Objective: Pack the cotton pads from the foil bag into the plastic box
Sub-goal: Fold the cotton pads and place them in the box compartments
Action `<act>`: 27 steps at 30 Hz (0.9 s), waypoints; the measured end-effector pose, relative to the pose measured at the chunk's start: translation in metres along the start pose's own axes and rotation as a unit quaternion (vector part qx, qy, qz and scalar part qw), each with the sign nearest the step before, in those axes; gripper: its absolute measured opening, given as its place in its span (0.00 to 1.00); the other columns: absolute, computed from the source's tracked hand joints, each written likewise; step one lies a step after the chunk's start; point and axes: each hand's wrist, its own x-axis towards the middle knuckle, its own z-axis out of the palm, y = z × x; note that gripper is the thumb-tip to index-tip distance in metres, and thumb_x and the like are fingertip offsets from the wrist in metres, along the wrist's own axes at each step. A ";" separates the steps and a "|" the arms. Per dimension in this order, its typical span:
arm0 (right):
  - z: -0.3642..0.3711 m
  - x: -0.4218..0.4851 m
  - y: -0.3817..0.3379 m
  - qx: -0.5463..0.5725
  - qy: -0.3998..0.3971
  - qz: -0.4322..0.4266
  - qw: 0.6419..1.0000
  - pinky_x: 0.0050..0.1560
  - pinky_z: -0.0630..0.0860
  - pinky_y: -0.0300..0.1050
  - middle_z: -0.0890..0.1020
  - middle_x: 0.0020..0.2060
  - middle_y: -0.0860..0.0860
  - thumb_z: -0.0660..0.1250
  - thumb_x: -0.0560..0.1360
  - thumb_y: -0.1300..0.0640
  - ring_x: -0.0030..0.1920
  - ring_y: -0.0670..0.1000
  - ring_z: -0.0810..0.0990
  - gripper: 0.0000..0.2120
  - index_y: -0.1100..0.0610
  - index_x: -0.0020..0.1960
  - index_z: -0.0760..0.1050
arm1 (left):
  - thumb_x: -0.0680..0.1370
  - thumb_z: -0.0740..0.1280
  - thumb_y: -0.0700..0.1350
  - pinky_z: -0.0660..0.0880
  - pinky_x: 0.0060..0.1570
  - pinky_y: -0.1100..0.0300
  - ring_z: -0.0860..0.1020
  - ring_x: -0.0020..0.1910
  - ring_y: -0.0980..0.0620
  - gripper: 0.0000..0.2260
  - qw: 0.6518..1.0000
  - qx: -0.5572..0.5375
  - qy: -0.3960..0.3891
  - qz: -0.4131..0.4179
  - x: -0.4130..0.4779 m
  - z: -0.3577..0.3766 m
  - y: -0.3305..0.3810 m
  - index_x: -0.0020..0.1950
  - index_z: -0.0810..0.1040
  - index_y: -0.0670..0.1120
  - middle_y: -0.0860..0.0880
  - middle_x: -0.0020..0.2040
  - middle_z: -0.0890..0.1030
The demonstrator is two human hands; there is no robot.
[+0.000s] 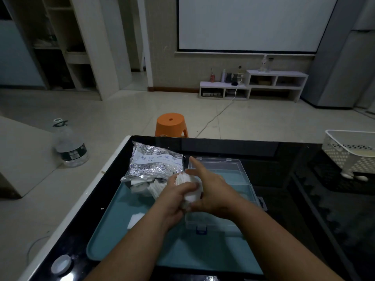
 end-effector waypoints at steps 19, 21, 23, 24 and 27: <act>-0.010 0.001 0.007 0.039 0.116 0.022 0.992 0.54 0.72 0.41 0.73 0.55 0.45 0.69 0.75 0.47 0.57 0.46 0.73 0.18 0.47 0.63 0.75 | 0.76 0.65 0.33 0.80 0.42 0.49 0.82 0.40 0.43 0.19 1.000 -0.025 0.008 -0.001 0.006 -0.008 0.002 0.67 0.68 0.39 0.37 0.51 0.80; -0.009 0.002 0.005 0.017 0.109 0.050 0.993 0.51 0.72 0.41 0.73 0.51 0.44 0.70 0.75 0.49 0.52 0.44 0.72 0.13 0.47 0.59 0.78 | 0.77 0.66 0.38 0.79 0.48 0.44 0.82 0.45 0.42 0.19 1.000 -0.023 -0.004 -0.006 0.006 -0.007 0.001 0.67 0.68 0.40 0.37 0.54 0.80; -0.007 0.001 0.003 0.016 0.092 0.062 0.994 0.49 0.72 0.42 0.73 0.48 0.44 0.71 0.75 0.51 0.49 0.44 0.72 0.11 0.48 0.57 0.80 | 0.75 0.67 0.43 0.79 0.49 0.44 0.82 0.46 0.42 0.20 1.000 -0.017 -0.017 -0.018 0.003 -0.006 0.000 0.66 0.68 0.40 0.37 0.54 0.81; -0.007 0.000 0.003 0.030 0.091 0.069 0.993 0.49 0.74 0.43 0.74 0.46 0.43 0.71 0.74 0.52 0.47 0.44 0.73 0.08 0.49 0.54 0.80 | 0.73 0.68 0.47 0.79 0.47 0.45 0.82 0.45 0.43 0.22 0.999 -0.011 -0.024 -0.027 0.001 -0.004 0.000 0.65 0.69 0.41 0.38 0.53 0.81; -0.007 -0.001 0.005 0.090 0.097 0.094 0.987 0.46 0.77 0.44 0.78 0.43 0.46 0.72 0.73 0.56 0.45 0.47 0.77 0.04 0.49 0.44 0.78 | 0.70 0.67 0.57 0.81 0.48 0.45 0.82 0.46 0.41 0.29 0.999 -0.009 -0.013 -0.050 0.003 -0.004 -0.001 0.64 0.70 0.40 0.36 0.54 0.81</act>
